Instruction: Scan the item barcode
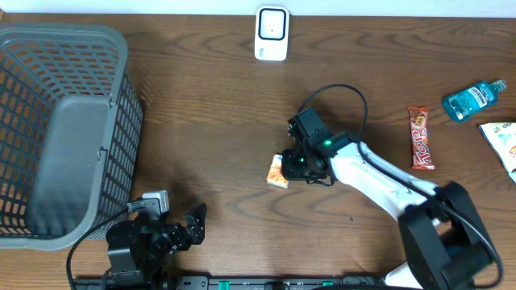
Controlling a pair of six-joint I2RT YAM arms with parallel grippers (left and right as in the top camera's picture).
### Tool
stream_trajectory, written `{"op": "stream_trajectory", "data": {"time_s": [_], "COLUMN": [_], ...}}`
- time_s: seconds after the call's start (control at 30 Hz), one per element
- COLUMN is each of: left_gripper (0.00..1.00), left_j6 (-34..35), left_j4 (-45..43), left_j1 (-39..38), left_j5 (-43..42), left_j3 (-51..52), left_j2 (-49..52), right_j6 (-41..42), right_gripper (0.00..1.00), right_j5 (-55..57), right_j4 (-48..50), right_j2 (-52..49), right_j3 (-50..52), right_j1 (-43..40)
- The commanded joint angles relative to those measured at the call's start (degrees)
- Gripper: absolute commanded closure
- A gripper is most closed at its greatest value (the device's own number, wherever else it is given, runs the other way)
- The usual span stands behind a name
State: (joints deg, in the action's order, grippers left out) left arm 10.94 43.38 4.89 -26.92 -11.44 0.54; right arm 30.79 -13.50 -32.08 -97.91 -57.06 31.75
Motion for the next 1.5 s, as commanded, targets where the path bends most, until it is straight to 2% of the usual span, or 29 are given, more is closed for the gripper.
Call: {"op": "stream_trajectory", "data": {"time_s": [0.0,0.1,0.2,0.27,0.37,0.5,0.67,0.83,1.47], "left_gripper": [0.00,0.00,0.00,0.00,0.00,0.00,0.00,0.00,0.00], "left_j6": [0.55,0.55,0.55,0.55,0.55,0.55,0.55,0.55,0.55], "left_j4": [0.35,0.35,0.35,0.35,0.35,0.35,0.35,0.35,0.35], "left_j1": [0.31,0.31,0.31,0.31,0.31,0.31,0.31,0.31,0.31], "left_j5": [-0.74,-0.72,-0.72,-0.72,-0.72,-0.72,-0.74,-0.72,-0.74], "left_j3": [0.09,0.09,0.09,0.09,0.09,0.09,0.09,0.09,0.09], "left_j2": [-0.31,-0.31,-0.31,-0.31,-0.31,-0.31,-0.31,-0.31,-0.31], "right_j6": [-6.67,-6.10,-3.72,-0.09,3.50,10.34,14.08,14.62,14.67], "right_gripper": [0.43,0.53,0.59,0.66,0.66,0.55,0.60,0.60,0.59], "right_j5": [0.74,0.74,1.11,2.03,2.03,3.76,3.96,4.00,4.15], "right_j4": [-0.46,-1.55,-1.38,-1.33,-0.37,4.04,11.37,14.88,17.55], "right_j2": [4.00,4.90,4.85,4.85,4.85,4.85,4.85,4.85,2.91], "right_j3": [0.17,0.17,0.46,1.03,2.32,5.97,10.34,11.74,11.76], "right_j1": [0.11,0.24,0.26,0.26,0.28,0.28,0.28,0.28,1.38]}}
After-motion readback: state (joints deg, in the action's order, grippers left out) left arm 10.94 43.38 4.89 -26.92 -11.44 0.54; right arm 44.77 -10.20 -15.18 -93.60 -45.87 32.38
